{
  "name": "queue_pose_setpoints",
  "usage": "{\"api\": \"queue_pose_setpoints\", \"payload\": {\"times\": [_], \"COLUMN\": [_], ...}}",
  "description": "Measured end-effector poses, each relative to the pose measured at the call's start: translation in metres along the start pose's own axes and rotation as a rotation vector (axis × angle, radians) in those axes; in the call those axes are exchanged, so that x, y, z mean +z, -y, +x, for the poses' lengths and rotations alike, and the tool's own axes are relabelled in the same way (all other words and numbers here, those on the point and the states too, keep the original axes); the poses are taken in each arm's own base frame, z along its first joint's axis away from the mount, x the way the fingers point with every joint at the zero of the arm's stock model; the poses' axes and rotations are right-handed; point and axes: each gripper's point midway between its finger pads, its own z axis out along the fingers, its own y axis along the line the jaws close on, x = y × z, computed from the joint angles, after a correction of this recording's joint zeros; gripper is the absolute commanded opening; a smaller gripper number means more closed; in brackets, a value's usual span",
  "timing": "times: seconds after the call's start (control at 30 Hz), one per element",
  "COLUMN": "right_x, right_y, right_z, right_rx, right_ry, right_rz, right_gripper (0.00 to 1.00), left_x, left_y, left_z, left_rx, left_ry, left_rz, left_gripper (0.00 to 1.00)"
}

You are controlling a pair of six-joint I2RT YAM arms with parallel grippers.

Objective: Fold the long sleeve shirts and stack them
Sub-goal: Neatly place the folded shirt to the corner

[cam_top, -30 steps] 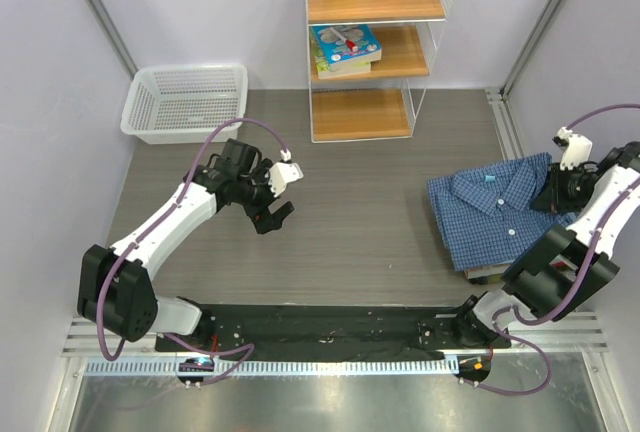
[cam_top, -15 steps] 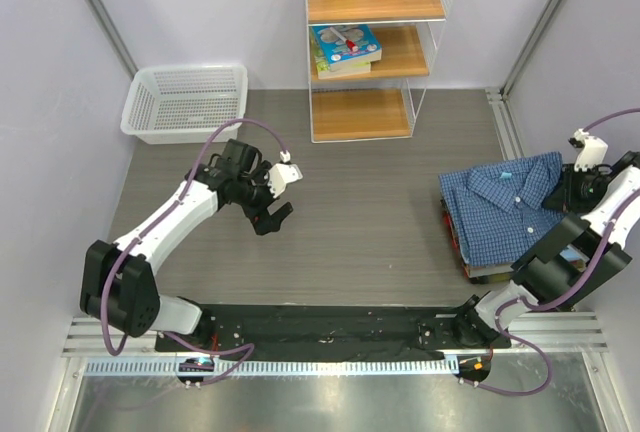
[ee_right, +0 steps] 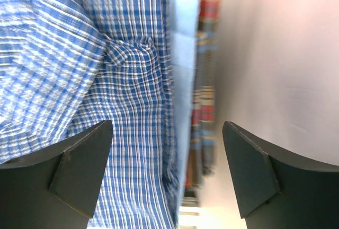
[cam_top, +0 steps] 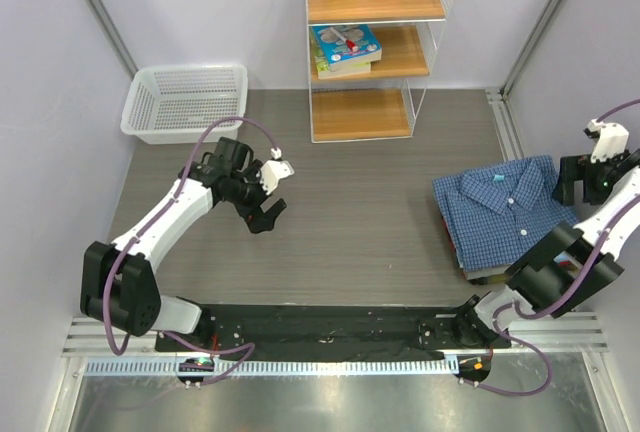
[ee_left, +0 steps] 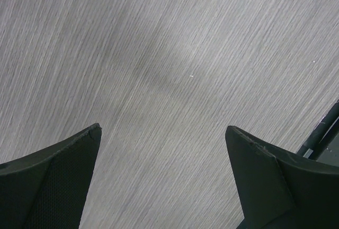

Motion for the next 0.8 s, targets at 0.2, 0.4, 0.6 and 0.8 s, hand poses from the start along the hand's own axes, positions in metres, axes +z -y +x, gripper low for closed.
{"api": "queue_pose_setpoints", "payload": {"times": [0.2, 0.4, 0.6, 0.8], "right_x": [-0.048, -0.032, 0.009, 0.050], "right_y": [-0.020, -0.126, -0.285, -0.401], "right_z": [-0.050, -0.109, -0.134, -0.116], "right_rx": [-0.134, -0.225, -0.307, -0.354], "right_ry": [0.106, 0.182, 0.178, 0.107], "right_rz": [0.073, -0.170, -0.457, -0.606], "right_gripper": [0.87, 1.00, 1.00, 1.00], "left_x": [-0.004, -0.025, -0.057, -0.073], "left_y": [-0.005, -0.035, -0.067, -0.091], "left_z": [-0.004, -0.023, -0.023, 0.017], "left_rx": [-0.044, -0.305, -0.622, -0.793], "left_ry": [0.008, 0.117, 0.198, 0.149], "left_rz": [0.007, 0.049, 0.063, -0.046], "left_gripper": [1.00, 1.00, 1.00, 1.00]}}
